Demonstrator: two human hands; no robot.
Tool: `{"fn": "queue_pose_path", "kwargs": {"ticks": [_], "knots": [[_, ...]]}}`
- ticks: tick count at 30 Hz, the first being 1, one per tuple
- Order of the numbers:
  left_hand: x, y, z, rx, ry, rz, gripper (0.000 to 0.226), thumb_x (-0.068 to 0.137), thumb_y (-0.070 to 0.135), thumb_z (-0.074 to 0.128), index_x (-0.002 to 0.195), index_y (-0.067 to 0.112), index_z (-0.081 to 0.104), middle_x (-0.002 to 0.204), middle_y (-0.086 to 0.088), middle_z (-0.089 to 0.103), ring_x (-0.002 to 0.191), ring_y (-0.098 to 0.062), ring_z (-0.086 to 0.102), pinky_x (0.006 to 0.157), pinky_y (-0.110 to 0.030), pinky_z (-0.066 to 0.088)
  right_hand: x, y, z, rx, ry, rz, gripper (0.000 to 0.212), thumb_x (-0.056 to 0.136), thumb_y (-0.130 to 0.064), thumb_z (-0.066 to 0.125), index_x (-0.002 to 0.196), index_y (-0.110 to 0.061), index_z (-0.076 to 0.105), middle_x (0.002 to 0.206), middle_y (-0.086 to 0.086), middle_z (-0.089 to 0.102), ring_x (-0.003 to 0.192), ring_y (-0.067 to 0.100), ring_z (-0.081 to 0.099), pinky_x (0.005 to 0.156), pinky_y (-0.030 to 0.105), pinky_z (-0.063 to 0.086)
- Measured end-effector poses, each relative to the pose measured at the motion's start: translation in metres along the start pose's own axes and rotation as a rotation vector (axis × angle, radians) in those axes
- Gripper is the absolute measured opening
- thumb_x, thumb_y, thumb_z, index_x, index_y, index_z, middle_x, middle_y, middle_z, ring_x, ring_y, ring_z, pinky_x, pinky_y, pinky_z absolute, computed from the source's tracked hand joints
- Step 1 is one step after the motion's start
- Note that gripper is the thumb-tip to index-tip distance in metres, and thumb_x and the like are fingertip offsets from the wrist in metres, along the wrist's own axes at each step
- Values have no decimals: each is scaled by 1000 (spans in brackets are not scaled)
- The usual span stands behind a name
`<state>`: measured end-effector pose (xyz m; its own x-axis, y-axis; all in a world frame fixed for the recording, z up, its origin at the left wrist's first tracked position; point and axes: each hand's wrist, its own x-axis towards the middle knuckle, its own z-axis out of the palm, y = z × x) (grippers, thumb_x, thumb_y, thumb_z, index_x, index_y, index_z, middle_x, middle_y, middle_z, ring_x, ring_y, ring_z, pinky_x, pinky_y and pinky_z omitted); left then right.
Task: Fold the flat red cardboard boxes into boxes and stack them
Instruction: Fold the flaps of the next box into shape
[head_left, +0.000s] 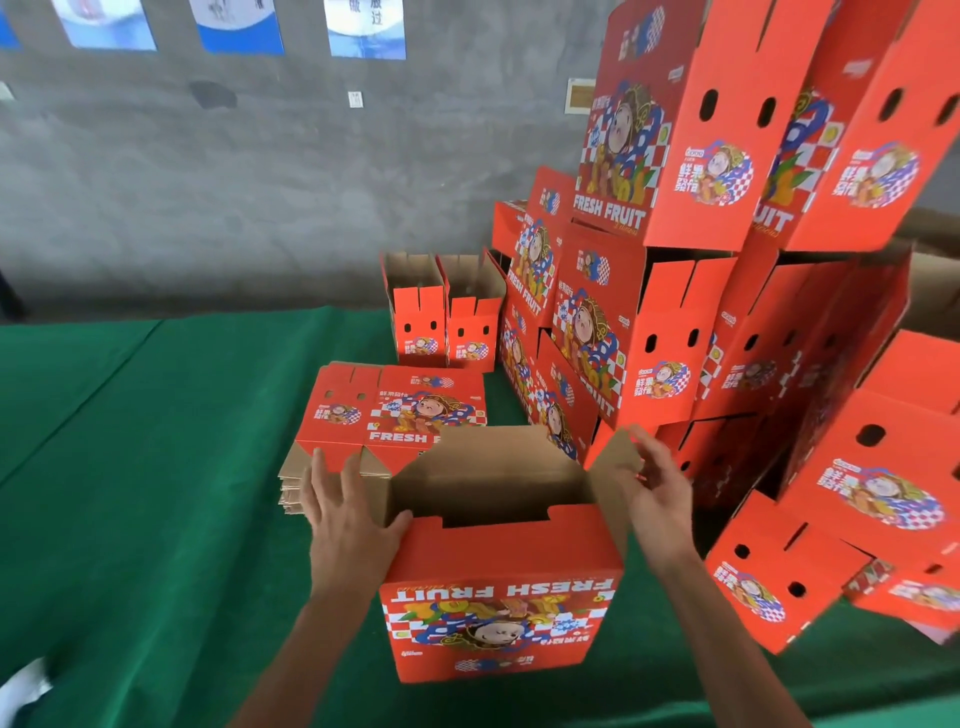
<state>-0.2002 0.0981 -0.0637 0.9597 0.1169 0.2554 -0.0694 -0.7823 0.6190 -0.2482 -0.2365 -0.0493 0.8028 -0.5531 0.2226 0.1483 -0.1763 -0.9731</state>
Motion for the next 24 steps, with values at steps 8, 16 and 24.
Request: {"fn": "queue_pose_path", "kwargs": {"ticks": [8, 16, 24], "knots": [[1, 19, -4, 38, 196, 453, 92, 77, -18, 64, 158, 13, 33, 172, -12, -5, 159, -35, -6, 112, -38, 25, -7, 0, 29, -225, -425, -314, 30, 101, -10, 61, 125, -29, 62, 137, -10, 56, 138, 17, 45, 110, 18, 35], [-8, 11, -2, -235, 24, 619, 87, 91, -18, 52, 160, 29, 29, 170, 8, 17, 155, -13, 26, 107, -4, 34, 27, -17, 53, -239, -462, -169, 3, 100, -35, 65, 100, -32, 67, 107, 2, 54, 91, 15, 58, 75, 26, 48], [3, -6, 6, -296, -240, 646, 52, 95, 4, 68, 137, 34, 63, 143, 25, 58, 135, 0, 53, 118, -34, 41, 39, -9, 65, -398, -649, -243, 32, 112, -33, 38, 132, -45, 60, 117, -18, 58, 90, -9, 58, 78, 11, 41]]}}
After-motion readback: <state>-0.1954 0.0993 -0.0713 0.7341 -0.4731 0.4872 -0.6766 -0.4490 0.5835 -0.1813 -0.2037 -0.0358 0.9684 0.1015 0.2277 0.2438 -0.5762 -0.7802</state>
